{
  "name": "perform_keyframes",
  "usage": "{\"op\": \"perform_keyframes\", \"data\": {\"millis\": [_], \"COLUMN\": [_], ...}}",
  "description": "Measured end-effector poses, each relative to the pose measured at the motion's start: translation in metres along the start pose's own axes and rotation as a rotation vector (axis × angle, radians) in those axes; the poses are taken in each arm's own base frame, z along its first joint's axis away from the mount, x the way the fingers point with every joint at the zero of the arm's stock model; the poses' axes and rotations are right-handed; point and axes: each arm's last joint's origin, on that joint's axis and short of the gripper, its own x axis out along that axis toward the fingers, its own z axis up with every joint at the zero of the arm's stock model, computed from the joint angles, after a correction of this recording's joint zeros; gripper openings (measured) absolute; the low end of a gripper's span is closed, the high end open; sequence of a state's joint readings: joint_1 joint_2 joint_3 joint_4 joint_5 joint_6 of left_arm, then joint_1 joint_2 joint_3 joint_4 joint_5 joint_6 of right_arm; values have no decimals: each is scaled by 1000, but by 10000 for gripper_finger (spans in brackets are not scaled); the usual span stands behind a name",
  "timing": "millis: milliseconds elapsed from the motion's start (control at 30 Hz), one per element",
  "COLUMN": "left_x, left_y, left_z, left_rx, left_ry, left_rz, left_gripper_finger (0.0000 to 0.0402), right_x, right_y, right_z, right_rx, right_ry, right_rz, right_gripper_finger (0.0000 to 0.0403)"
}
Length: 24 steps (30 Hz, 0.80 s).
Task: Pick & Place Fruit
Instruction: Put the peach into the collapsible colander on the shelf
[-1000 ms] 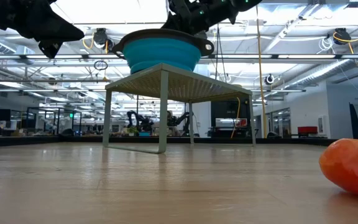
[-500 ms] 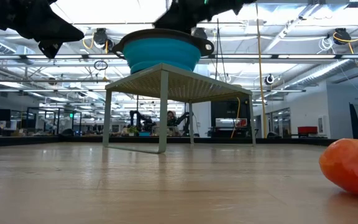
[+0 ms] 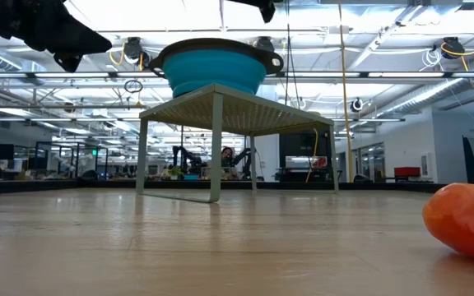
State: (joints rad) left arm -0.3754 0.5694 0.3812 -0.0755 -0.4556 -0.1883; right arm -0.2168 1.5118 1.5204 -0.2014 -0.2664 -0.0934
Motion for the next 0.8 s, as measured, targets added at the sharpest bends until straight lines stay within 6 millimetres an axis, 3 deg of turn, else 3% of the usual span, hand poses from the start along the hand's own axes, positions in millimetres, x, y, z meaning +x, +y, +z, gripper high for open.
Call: {"op": "perform_keyframes", "data": {"millis": [167, 367, 800], "left_x": [0, 0, -1], "left_y": [0, 0, 0], "left_z": [0, 0, 12], "left_rx": [11, 22, -30], "left_ry": [-4, -7, -122], "left_rz": [7, 18, 34], "left_gripper_finger": [19, 19, 19], "right_x": [-16, -38, -104], "right_y": [7, 16, 41], "right_z": [-5, -28, -84], "right_rx": [1, 48, 136], "right_ry": [-5, 2, -253], "right_rz": [3, 8, 98], "right_gripper_finger": [2, 1, 1]}}
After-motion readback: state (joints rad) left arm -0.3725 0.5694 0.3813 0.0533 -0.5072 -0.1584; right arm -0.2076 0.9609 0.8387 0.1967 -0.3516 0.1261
